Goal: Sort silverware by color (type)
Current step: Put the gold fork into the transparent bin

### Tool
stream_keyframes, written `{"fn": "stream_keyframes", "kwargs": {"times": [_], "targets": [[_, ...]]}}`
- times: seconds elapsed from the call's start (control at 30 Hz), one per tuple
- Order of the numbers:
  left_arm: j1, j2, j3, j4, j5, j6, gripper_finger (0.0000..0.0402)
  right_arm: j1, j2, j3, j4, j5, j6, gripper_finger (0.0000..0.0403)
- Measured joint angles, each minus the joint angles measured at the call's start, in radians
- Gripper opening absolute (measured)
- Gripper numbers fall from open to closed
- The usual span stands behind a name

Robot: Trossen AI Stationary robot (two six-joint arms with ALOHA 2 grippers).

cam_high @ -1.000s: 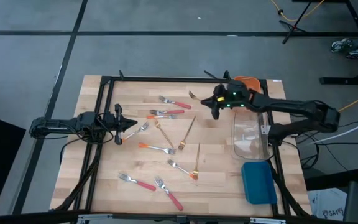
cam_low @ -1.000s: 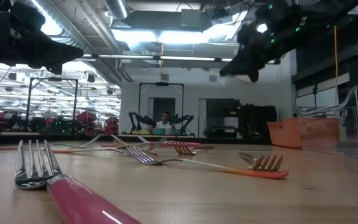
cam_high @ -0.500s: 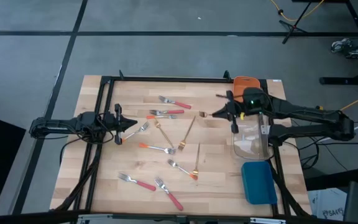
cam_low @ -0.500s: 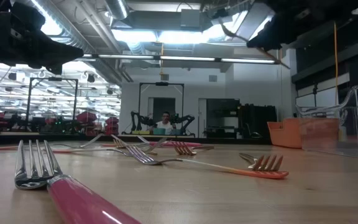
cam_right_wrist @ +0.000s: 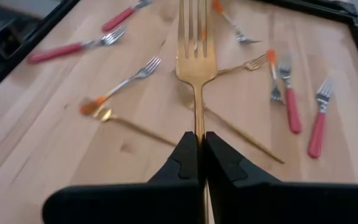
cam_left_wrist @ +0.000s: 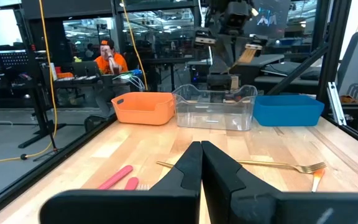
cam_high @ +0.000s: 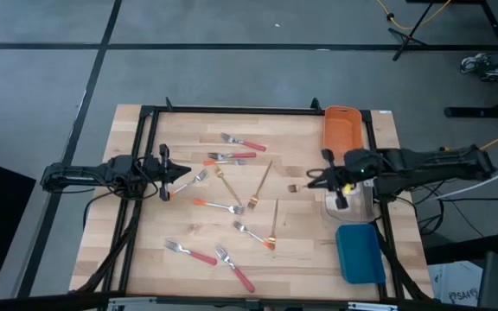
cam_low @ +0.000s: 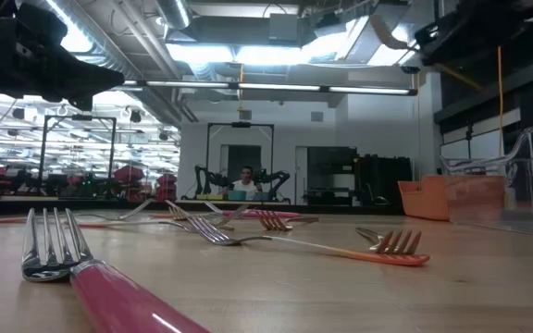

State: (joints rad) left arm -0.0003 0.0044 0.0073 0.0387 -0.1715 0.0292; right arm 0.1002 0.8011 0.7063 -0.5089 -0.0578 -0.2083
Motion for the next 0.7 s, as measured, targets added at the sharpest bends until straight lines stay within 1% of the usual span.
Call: {"fn": "stream_keyframes", "kwargs": {"times": [0.1,0.17,0.5,0.7], "targets": [[0.000,0.000,0.000,0.000,0.000,0.000,0.0000,0.054,-0.020,0.000,-0.038,0.043,0.011,0.0000],[0.000,0.000,0.000,0.000,0.000,0.000,0.0000,0.084,-0.034,0.000,-0.054,0.072,0.055,0.0000],[0.000,0.000,0.000,0.000,0.000,0.000,0.0000,0.232,-0.069,0.000,-0.184,0.175,0.413,0.0000],[0.000,0.000,0.000,0.000,0.001,0.000,0.0000,0.343,-0.074,0.000,-0.273,0.270,0.659,0.0000]]}}
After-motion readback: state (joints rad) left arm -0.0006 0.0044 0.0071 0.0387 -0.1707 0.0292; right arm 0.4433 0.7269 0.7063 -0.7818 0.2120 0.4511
